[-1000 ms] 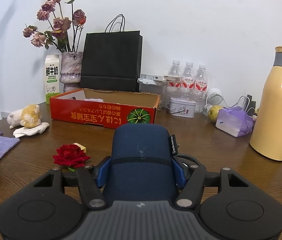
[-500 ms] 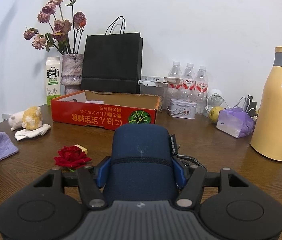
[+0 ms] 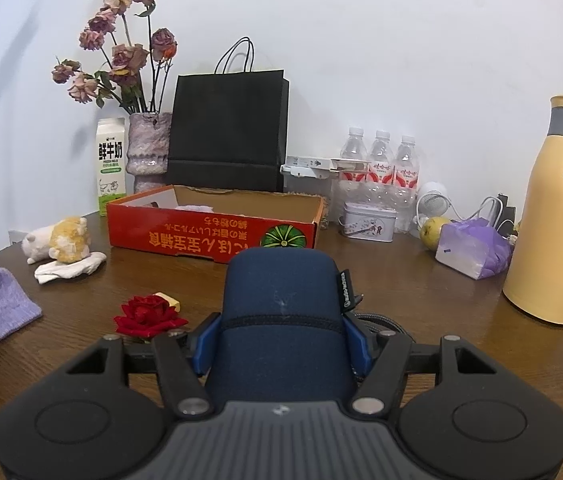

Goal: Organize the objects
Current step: 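Carry the lavender pouch and navy case together over the red box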

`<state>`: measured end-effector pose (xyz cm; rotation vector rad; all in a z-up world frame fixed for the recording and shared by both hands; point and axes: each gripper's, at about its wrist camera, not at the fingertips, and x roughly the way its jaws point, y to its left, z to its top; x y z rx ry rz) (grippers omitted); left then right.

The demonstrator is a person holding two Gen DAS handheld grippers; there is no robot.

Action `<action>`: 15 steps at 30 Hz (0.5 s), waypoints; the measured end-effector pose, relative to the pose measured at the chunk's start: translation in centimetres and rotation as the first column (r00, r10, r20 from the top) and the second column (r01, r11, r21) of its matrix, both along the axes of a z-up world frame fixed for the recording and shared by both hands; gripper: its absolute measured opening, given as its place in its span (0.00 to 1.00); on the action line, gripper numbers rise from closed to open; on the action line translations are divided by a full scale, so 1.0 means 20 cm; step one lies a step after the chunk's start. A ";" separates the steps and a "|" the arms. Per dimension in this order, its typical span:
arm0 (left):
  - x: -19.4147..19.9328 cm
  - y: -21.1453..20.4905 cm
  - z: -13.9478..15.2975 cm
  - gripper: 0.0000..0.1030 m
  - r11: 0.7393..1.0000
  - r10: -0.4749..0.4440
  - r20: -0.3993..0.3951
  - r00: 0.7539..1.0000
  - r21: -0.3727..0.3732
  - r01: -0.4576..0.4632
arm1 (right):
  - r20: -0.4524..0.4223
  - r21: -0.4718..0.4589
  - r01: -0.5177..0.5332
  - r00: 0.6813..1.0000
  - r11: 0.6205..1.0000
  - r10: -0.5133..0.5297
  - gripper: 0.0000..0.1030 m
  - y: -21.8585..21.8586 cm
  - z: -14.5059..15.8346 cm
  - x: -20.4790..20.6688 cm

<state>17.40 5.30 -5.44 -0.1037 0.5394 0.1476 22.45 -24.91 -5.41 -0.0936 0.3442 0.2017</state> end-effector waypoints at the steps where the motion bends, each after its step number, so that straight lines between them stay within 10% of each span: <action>1: -0.01 -0.02 0.00 0.09 1.000 -0.007 0.006 1.000 0.005 0.007 | 0.002 0.001 -0.003 1.000 1.000 0.003 0.60 0.00 0.00 0.00; 15: -0.05 -0.30 0.21 0.09 0.993 -0.110 0.123 0.986 0.063 0.103 | 0.021 0.035 -0.089 0.996 0.995 0.088 0.60 0.05 0.05 -0.05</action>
